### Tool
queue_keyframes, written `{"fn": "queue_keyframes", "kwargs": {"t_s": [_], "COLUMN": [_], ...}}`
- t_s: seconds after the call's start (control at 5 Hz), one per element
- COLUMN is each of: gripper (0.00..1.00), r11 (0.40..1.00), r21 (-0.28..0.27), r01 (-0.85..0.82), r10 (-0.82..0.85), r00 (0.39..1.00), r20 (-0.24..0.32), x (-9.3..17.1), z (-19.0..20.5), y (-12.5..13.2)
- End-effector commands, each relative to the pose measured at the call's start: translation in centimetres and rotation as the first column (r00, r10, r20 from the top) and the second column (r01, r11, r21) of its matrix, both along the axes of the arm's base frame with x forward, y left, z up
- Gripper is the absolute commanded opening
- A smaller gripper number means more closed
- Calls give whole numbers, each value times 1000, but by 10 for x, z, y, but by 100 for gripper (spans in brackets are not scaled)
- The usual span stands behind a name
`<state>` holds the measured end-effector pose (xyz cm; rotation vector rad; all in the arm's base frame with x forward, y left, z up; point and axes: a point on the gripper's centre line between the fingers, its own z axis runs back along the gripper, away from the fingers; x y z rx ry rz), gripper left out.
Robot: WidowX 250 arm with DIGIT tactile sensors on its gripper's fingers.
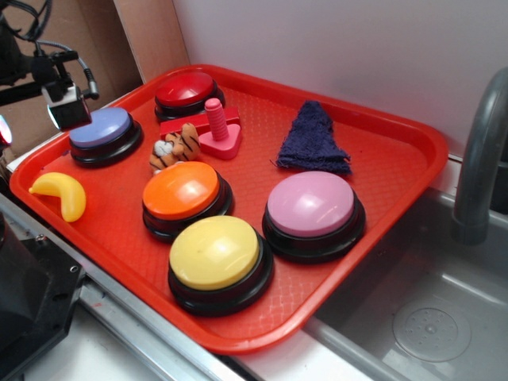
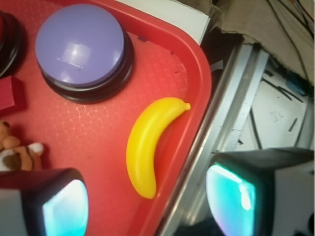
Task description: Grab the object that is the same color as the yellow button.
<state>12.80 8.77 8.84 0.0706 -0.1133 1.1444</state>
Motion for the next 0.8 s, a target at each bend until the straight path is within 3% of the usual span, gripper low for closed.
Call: {"fn": "queue_keyframes", "kwargs": {"t_s": [0.0,0.4,0.6], "gripper": [100,100,100], "r11": [996,998,999], "r21": [56,1,2], "r01": [-63,-66,-45], "r10": [62,66,45], "r00": [998,998,998], "r20": [23,-16,-32], "x": [6,19,22], "z": [-32,-56,-65], "y": [6,10,8]}}
